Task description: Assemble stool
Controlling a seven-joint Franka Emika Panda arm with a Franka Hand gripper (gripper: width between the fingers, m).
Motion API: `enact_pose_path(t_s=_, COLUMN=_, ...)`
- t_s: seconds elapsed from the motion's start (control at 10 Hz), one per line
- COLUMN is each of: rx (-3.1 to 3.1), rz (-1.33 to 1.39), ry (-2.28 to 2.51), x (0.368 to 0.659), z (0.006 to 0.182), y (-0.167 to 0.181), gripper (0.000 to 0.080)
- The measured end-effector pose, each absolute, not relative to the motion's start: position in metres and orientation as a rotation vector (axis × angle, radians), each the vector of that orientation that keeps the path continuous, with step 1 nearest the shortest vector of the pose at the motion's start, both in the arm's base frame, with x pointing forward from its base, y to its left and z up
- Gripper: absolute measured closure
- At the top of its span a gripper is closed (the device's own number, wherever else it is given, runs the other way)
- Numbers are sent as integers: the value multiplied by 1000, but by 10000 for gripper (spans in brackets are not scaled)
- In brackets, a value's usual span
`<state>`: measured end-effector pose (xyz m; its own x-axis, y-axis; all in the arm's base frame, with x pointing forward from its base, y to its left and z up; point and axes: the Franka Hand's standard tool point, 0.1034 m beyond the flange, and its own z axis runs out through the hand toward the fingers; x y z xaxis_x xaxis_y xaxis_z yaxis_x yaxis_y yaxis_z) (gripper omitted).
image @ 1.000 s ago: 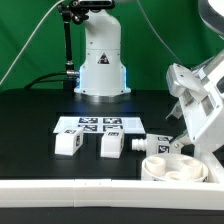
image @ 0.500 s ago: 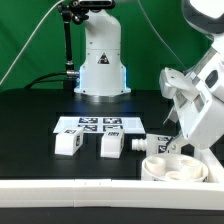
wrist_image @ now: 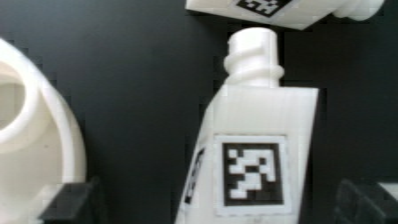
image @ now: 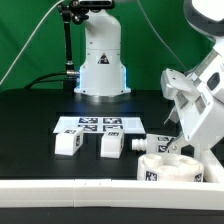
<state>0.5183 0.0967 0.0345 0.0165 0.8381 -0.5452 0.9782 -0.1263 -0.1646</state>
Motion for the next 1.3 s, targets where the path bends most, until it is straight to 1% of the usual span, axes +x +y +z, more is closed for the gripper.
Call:
enact_pose_path(t_s=0.3, rx=1898, rz=-992, ry=1829, x=502, z=35, y=100, gripper=151)
enact_pose_path(t_s=0.5, rx=1816, rz=-1106, ry=1801, x=494, z=32, y=104, gripper=151)
enact_pose_path(t_s=0.7, rx=1689, rz=-1231, ry=1708, x=490, z=36, y=103, gripper=151)
enact_pose_path(t_s=0.9, rx=1698, rz=-1227, ry=1723, x=496, z=34, y=96, gripper=151)
enact_pose_path(t_s=1.3, rx=1715, rz=-1235, ry=1717, x=494, z=30, y=89, gripper=151)
